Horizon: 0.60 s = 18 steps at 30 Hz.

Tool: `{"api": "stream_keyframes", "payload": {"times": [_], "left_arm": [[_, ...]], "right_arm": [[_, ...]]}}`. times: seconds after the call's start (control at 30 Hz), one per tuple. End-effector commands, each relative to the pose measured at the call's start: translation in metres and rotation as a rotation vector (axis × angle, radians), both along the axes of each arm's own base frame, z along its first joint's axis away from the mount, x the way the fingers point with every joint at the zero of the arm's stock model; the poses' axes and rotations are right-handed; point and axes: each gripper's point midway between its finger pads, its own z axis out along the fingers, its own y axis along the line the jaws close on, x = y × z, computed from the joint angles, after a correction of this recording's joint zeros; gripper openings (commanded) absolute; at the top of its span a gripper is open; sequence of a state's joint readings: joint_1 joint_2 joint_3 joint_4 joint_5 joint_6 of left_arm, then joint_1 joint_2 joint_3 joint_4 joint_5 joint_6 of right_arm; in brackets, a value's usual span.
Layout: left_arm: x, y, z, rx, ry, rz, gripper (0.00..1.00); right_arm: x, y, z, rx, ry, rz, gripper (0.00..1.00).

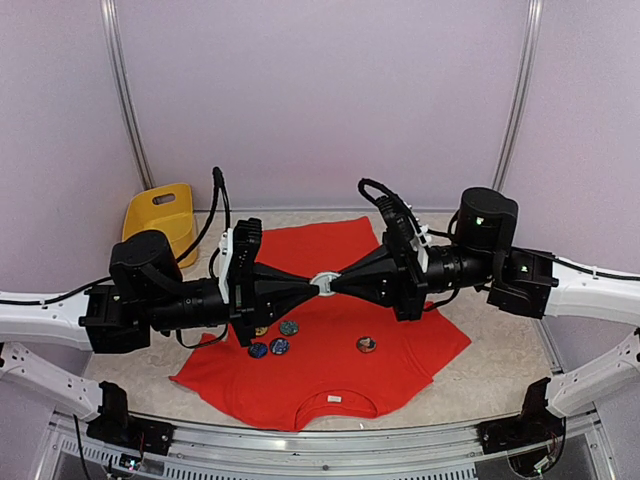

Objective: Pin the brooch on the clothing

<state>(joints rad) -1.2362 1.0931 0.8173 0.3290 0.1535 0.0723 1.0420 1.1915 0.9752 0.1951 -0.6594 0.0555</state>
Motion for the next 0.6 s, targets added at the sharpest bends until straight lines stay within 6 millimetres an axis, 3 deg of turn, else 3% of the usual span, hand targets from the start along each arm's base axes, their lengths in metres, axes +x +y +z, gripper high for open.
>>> {"api": "stream_keyframes", "payload": {"times": [0.0,0.03,0.1,0.17,0.27,0.4,0.57], "left_arm": [[0.024,0.008,-0.002,-0.03,0.047,0.147,0.41],[0.037,0.012,-0.005,-0.038,0.068,0.225,0.6],[0.065,0.023,-0.017,-0.045,0.152,0.382,0.75],[0.096,0.032,-0.044,-0.011,0.26,0.518,0.77],[0.14,0.051,-0.099,0.064,0.455,0.678,0.75],[0.191,0.091,-0.189,0.198,0.694,0.894,0.74],[0.225,0.142,-0.25,0.176,0.844,1.011,0.73]], "right_arm": [[0.031,0.002,-0.009,-0.044,0.025,-0.158,0.0],[0.044,0.0,-0.017,-0.066,0.043,-0.216,0.0],[0.082,-0.01,-0.038,-0.115,0.125,-0.381,0.0],[0.124,-0.031,-0.067,-0.161,0.278,-0.544,0.0],[0.172,-0.071,-0.136,-0.248,0.545,-0.757,0.0],[0.185,-0.102,-0.22,-0.356,0.766,-0.866,0.0],[0.188,-0.122,-0.281,-0.453,0.842,-0.954,0.0]]}}
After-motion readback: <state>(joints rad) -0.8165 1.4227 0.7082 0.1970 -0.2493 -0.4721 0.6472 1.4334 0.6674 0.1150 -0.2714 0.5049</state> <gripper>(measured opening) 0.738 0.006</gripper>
